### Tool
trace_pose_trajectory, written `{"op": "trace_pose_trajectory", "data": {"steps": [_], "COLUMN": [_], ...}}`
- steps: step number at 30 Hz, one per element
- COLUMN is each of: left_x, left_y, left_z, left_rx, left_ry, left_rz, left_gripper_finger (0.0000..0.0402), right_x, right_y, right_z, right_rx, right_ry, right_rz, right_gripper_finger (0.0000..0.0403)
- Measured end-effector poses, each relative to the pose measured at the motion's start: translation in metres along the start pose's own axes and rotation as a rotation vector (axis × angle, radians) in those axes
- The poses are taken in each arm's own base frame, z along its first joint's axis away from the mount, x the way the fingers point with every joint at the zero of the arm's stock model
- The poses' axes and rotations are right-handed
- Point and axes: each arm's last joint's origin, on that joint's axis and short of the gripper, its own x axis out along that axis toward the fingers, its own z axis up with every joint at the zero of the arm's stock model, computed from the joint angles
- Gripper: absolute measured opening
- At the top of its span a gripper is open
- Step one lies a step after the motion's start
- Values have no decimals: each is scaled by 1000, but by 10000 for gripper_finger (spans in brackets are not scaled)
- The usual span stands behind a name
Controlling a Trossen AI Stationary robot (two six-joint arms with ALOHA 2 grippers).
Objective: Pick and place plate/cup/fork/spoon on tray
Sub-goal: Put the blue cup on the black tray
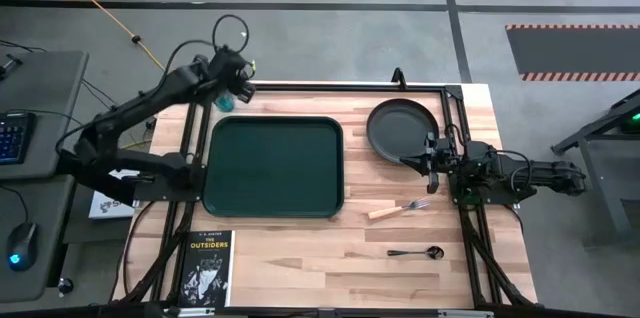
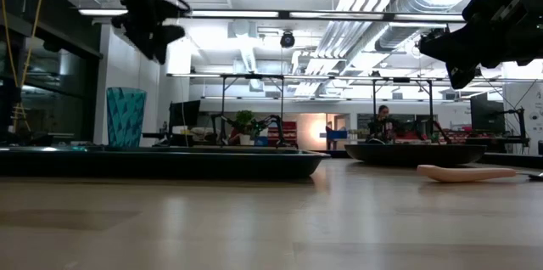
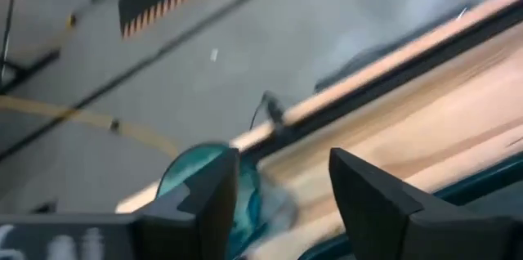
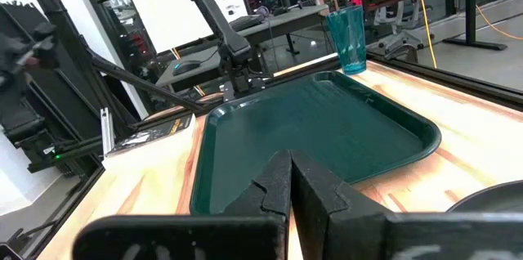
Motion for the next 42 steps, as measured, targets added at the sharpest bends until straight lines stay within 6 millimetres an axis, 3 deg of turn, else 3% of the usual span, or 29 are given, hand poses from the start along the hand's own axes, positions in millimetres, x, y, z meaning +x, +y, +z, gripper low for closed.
{"op": "trace_pose_trajectory", "data": {"steps": [6,12,33,37,42], "left_x": [34,61,114,115,115], "left_y": [12,14,4,4,5], "left_z": [1,-2,-13,-13,-12], "left_rx": [-14,-49,-50,-47,-7], "left_ry": [203,324,519,515,510], "left_rz": [47,-25,-20,-7,8], "left_gripper_finger": [207,205,203,181,105], "right_x": [0,0,0,0,0], "right_y": [0,0,0,0,0], "right_z": [0,0,0,0,0], "right_rx": [0,0,0,0,0], "right_ry": [0,0,0,0,0], "right_rz": [0,0,0,0,0], "right_gripper_finger": [0,0,0,0,0]}}
